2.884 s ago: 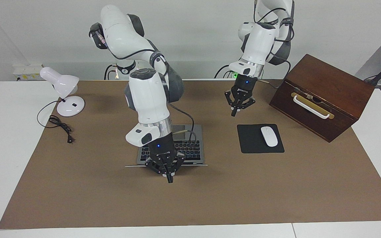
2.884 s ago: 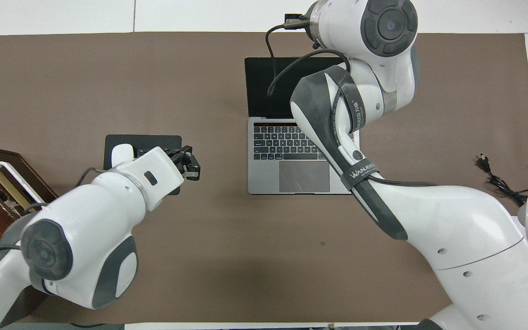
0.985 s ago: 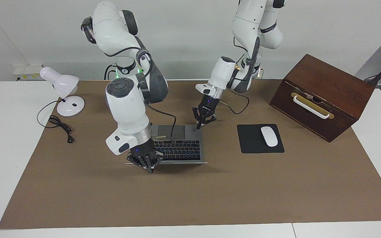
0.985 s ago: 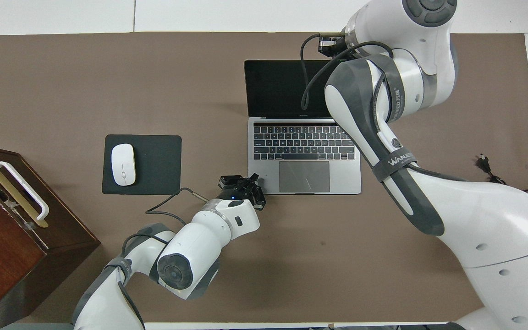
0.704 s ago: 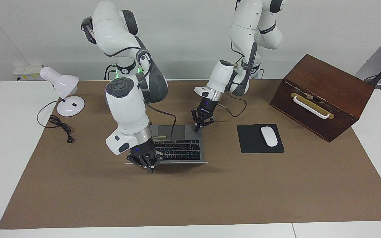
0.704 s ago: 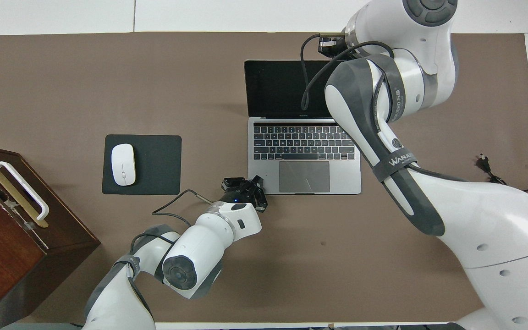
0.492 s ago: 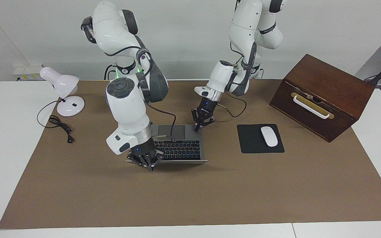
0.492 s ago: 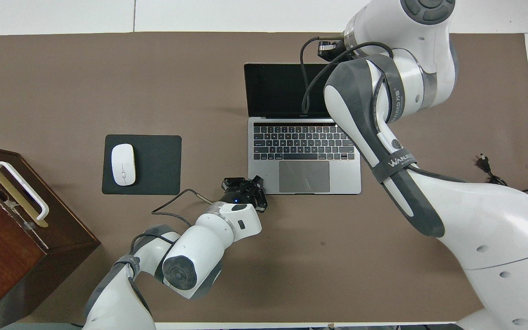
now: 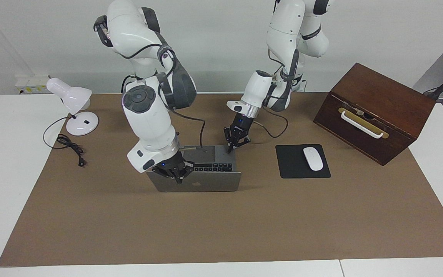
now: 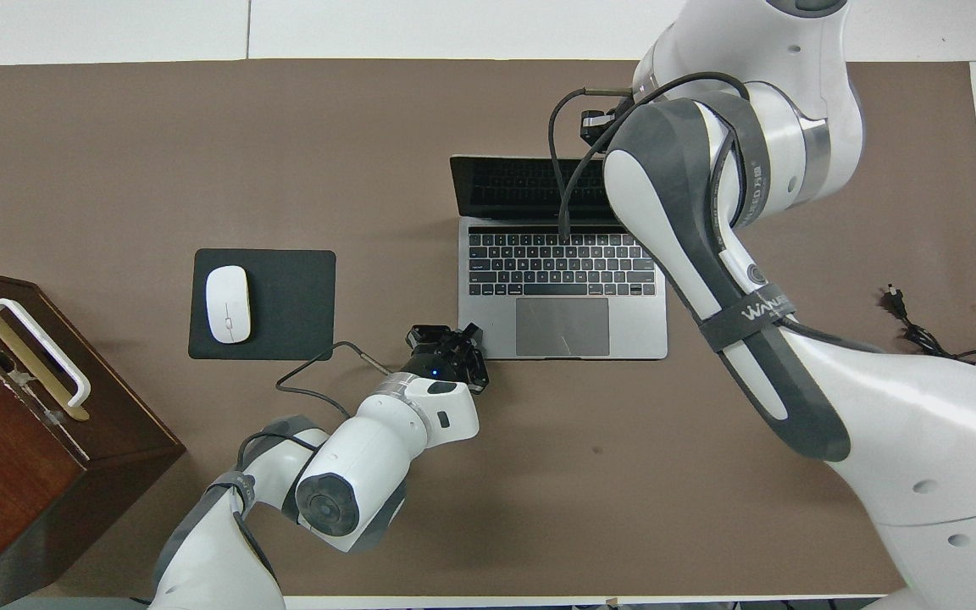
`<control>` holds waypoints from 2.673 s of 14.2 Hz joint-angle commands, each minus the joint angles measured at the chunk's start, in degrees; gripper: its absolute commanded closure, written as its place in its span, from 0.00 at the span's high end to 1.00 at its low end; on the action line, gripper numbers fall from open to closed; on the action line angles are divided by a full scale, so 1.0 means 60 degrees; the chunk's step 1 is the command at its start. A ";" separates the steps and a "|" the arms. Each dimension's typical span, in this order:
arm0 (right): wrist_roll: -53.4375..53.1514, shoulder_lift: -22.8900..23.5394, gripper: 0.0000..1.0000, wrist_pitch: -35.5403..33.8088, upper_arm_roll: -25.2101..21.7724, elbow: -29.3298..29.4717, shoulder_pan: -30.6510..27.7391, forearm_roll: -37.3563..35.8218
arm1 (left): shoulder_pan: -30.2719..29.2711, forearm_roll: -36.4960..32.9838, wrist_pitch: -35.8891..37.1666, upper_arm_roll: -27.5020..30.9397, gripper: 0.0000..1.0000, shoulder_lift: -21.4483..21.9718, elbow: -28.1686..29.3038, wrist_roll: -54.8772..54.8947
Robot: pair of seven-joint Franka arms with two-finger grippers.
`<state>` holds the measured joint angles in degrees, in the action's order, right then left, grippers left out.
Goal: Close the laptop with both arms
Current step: 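Push the laptop screen down with the right gripper toward the keyboard, then press the lowered screen flat onto the keyboard with the right gripper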
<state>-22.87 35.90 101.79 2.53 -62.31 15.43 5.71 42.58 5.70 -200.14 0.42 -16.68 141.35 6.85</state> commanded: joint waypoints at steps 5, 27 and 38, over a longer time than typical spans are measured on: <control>-0.0319 -0.0430 0.00 -0.1699 0.0164 -0.0527 -0.0022 0.1141 | -0.0168 0.0002 -0.0086 0.0135 0.00 -0.0047 0.0582 0.0674; 0.0150 -0.2438 0.00 0.1857 0.0193 -0.6210 0.0198 0.1802 | -0.0050 0.0031 -0.0086 0.0135 0.00 -0.0208 0.0948 0.0675; 0.0150 -0.2394 0.00 0.2648 0.0193 -0.6680 0.0344 0.1802 | -0.0021 0.0060 -0.0086 0.0135 0.00 -0.0223 0.0948 0.0689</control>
<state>-23.56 23.02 115.60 3.48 -99.70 17.67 15.16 42.37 5.70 -202.16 0.71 -16.49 142.81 9.84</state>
